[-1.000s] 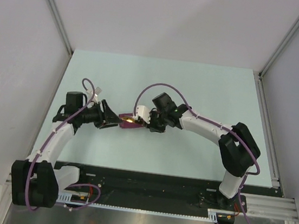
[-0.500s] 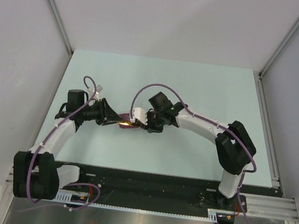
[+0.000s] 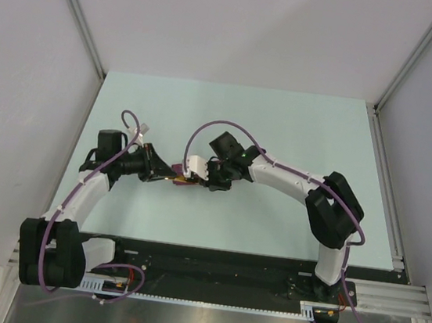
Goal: Fold the napkin into a case and place the utensils inside
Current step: Stuff the knife at the center of the board.
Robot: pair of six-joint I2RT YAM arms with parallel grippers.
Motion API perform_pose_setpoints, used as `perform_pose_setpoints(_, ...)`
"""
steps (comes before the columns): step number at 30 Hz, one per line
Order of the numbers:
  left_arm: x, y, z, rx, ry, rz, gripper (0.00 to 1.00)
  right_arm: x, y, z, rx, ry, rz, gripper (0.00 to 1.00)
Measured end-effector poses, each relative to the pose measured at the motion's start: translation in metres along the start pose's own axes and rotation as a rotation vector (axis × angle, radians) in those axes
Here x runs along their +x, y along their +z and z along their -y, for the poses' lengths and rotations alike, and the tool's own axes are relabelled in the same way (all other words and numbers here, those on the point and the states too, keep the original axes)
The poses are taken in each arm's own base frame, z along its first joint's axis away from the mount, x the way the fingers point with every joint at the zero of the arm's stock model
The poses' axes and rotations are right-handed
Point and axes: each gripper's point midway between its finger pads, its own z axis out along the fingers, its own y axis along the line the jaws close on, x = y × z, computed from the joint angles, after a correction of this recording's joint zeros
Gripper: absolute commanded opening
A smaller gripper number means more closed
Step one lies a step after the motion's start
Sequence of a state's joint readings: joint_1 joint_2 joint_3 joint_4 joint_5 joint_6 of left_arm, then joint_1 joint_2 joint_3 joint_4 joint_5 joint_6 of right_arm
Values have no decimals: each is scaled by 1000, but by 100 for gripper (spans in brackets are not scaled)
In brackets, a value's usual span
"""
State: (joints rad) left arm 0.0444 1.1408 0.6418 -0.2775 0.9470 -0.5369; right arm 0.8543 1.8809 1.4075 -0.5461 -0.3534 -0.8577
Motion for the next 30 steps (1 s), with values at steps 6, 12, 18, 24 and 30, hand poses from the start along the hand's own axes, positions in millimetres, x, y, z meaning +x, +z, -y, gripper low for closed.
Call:
perform_pose_setpoints(6,2,-1,-3,-8,5,-7,14,-1,3,0,-14,-8,5,0)
perform_pose_setpoints(12,3,0,-5,-10,3,-15,0,0,4,1,-21,-10,-2,1)
perform_pose_setpoints(18,1,0,-2,-2,20,-9,0,0,6,2,-24,0,2,5)
perform_pose_setpoints(24,-9,-5,-8,-52,47,52,0,-3,19,14,-5,-3,-3,35)
perform_pose_setpoints(30,-22,-11,-14,-64,34,104,0,0,24,36,78,61,-17,57)
